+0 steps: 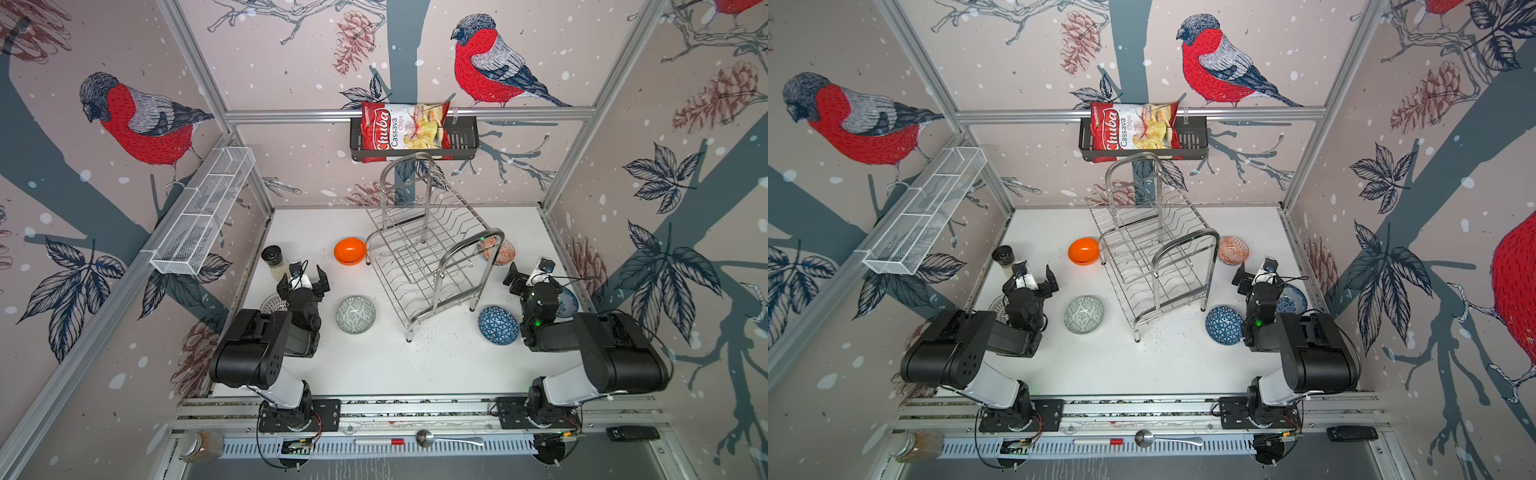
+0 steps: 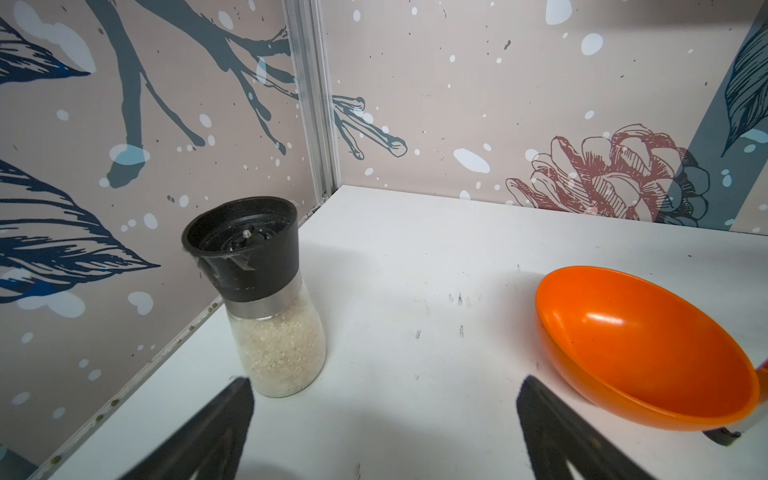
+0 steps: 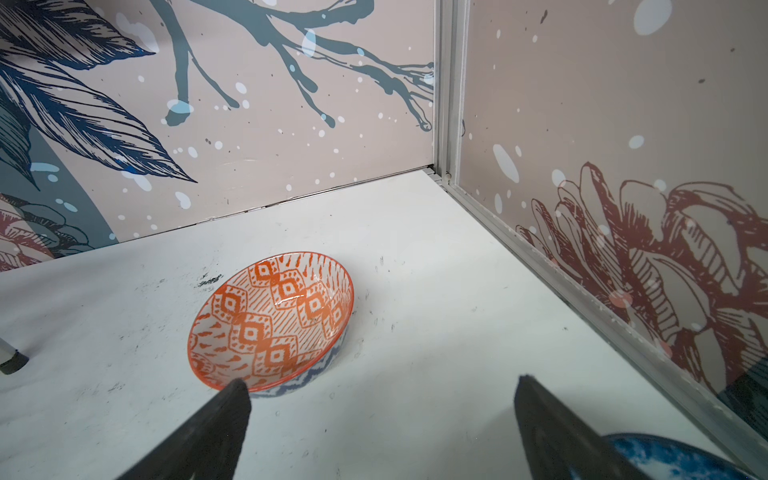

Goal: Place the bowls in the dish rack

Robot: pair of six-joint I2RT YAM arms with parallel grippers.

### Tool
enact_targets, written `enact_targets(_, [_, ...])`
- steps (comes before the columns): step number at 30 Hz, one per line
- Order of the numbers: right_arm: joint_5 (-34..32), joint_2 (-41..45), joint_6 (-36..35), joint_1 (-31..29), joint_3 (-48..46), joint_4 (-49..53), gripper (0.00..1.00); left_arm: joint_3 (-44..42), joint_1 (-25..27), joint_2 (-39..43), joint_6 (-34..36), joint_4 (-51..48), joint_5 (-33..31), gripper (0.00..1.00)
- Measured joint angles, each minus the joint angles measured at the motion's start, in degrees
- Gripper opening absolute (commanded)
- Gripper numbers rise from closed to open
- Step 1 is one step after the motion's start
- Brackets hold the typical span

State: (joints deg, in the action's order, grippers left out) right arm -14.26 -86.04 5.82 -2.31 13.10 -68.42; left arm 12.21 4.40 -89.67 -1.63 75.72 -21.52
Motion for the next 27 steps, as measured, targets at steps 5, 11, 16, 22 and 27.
enact_targets(5, [-5.8,4.0,1.3,-0.5,6.1,8.9,1.0,0.0,0.8,-0.1,0.1,0.0,-0.8,0.98])
enact_targets(11, [-14.9,5.4,5.0,-1.6,10.6,20.3,1.0,-1.1,0.5,1.8,-0.1,0.5,-2.4,0.98])
enact_targets(16, [-22.7,7.1,9.2,-3.8,14.8,27.9,0.99,-2.7,5.0,2.3,2.0,2.6,-6.4,0.97])
enact_targets(22, [-22.6,9.4,14.8,-4.0,15.9,36.3,1.0,5.6,8.1,17.2,2.5,-10.4,-13.7,0.98])
enact_targets(27, [-18.6,13.5,20.5,-4.2,16.3,41.3,0.99,13.8,8.5,24.5,-8.3,-31.0,-15.9,0.97])
